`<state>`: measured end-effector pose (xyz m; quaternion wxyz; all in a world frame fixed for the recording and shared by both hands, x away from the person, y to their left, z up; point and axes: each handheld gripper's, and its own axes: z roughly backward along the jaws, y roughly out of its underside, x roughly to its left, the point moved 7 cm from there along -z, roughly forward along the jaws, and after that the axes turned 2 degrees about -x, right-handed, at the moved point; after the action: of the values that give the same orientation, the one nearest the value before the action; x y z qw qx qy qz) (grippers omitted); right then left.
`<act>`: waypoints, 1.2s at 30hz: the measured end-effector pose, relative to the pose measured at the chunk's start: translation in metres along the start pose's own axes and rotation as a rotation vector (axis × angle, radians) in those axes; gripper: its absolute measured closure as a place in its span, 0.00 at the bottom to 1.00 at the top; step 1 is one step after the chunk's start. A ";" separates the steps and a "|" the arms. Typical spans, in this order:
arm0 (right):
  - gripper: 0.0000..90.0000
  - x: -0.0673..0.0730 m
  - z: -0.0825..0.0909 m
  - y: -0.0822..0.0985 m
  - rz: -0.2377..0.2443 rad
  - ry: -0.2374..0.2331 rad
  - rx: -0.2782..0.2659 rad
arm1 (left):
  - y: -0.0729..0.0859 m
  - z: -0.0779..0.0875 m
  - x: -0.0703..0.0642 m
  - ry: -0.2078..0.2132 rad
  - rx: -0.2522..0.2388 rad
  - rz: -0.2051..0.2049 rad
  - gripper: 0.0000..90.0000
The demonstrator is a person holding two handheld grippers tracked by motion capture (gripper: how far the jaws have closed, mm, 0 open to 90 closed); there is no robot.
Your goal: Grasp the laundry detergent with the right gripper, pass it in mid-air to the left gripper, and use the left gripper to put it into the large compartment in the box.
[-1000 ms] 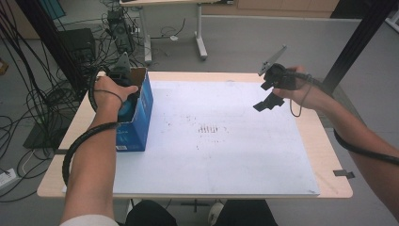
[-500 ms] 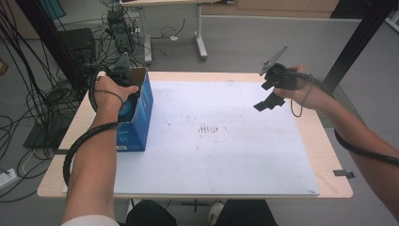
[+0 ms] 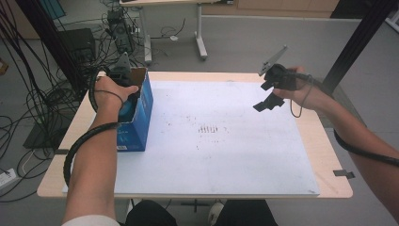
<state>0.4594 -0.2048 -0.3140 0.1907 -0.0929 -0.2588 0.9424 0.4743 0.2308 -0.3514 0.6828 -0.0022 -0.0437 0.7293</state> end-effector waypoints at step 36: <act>0.08 0.001 -0.001 -0.002 0.001 -0.010 -0.006 | 0.000 0.000 -0.002 0.004 -0.004 0.000 0.39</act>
<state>0.4590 -0.2026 -0.3142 0.1886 -0.0889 -0.2625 0.9421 0.4744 0.2293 -0.3519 0.6829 -0.0049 -0.0436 0.7292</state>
